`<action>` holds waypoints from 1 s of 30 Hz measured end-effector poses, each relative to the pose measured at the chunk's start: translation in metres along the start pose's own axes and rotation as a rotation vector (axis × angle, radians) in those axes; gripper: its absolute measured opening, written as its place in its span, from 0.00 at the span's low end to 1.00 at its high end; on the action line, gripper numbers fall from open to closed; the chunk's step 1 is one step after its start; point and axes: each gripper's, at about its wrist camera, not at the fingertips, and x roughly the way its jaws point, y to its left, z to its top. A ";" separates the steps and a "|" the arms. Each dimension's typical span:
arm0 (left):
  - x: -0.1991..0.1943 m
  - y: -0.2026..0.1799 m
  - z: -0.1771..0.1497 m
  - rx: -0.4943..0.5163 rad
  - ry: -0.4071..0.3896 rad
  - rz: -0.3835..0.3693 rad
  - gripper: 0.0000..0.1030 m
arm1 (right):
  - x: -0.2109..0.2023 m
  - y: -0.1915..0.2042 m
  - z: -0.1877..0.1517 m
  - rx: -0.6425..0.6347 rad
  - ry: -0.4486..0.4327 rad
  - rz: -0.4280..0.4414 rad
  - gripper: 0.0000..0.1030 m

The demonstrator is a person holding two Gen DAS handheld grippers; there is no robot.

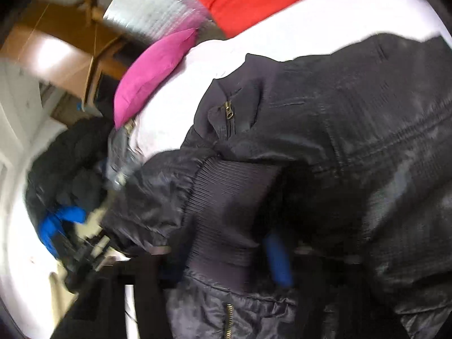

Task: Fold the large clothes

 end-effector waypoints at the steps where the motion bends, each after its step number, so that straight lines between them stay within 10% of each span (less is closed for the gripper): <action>1: 0.001 -0.004 -0.003 0.015 0.006 0.000 0.72 | 0.004 0.001 -0.002 -0.010 0.008 -0.016 0.27; 13: 0.001 -0.014 -0.008 0.081 0.001 -0.012 0.72 | -0.089 0.013 0.003 -0.083 -0.344 -0.025 0.08; 23: 0.012 -0.026 -0.015 0.131 0.046 -0.003 0.72 | -0.049 -0.054 0.015 0.198 -0.060 0.056 0.13; 25: 0.012 -0.024 -0.015 0.128 0.050 -0.004 0.72 | -0.042 -0.050 0.015 0.174 -0.036 0.063 0.21; 27: 0.012 -0.024 -0.016 0.135 0.052 -0.001 0.72 | -0.037 -0.047 0.012 0.165 -0.028 0.062 0.42; 28: 0.012 -0.024 -0.017 0.136 0.052 0.000 0.72 | -0.034 -0.046 0.012 0.158 -0.026 0.052 0.74; 30: 0.011 -0.023 -0.018 0.141 0.054 -0.003 0.72 | -0.032 -0.044 0.013 0.144 -0.053 0.050 0.82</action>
